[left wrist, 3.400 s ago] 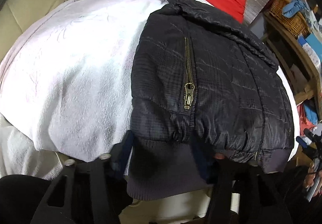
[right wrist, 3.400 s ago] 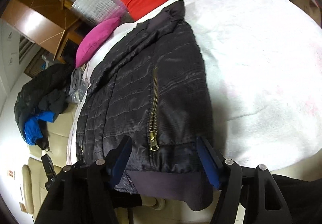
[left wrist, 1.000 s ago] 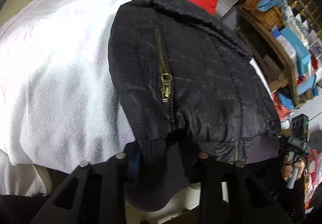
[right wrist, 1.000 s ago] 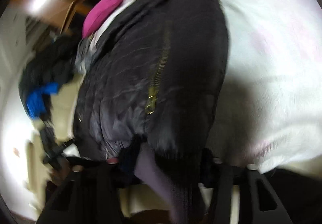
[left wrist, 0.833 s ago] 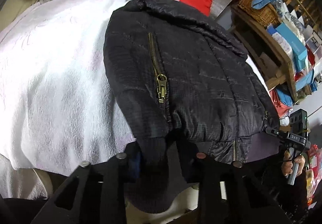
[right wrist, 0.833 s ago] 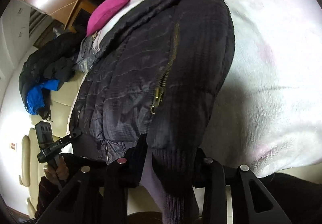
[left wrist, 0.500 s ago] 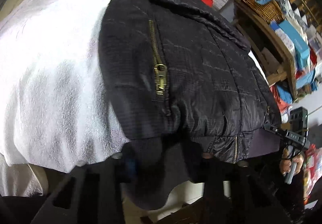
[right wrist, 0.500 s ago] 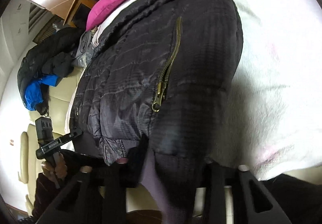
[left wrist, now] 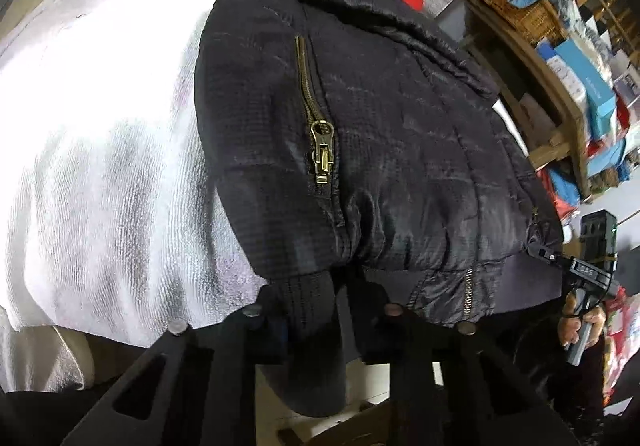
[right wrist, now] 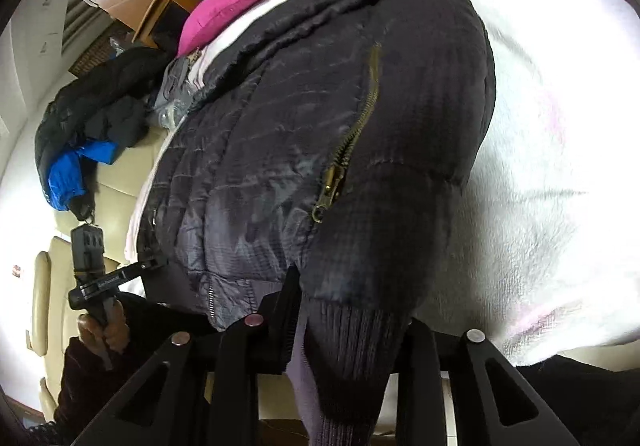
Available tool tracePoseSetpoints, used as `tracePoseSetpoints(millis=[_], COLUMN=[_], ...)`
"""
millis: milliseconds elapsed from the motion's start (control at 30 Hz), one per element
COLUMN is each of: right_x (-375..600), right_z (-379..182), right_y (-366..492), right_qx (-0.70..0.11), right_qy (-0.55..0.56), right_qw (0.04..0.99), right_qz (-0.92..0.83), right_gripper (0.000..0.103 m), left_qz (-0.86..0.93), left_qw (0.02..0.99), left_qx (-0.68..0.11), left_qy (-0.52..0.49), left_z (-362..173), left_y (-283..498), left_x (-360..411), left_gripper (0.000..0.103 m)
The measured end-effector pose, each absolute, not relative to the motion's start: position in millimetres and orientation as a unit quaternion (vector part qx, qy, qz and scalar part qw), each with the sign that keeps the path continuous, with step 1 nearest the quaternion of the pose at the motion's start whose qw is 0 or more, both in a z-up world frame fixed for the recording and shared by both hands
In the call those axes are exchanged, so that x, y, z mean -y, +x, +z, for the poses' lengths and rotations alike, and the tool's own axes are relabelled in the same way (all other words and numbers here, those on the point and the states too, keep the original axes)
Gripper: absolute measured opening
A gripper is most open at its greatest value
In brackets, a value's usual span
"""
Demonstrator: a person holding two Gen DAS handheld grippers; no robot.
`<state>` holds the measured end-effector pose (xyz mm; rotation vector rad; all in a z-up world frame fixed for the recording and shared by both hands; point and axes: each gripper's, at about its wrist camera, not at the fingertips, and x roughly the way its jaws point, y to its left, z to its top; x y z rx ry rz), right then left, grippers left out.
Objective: Fold large clothes
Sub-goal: 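Lift the hem with both tools and fold it toward the collar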
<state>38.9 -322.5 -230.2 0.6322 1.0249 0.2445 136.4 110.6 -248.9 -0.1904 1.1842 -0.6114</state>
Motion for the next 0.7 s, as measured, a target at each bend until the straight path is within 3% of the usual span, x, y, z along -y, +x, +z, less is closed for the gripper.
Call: tracePoseSetpoints(millis=[400, 700], right_x=[339, 355], right_z=[-156, -111], right_y=[49, 82], right_qx=[-0.385, -0.336], right_qy=[0.318, 0.321], right_qw=[0.85, 0.873], right_qz=[0.167, 0.151], right_gripper=[0.02, 0.019], left_qz=[-0.355, -0.39], left_qw=[0.792, 0.801], left_qx=[-0.48, -0.437], left_qy=[-0.123, -0.125], left_z=[-175, -113], left_y=[143, 193], left_x=[-124, -107], left_gripper=[0.018, 0.017])
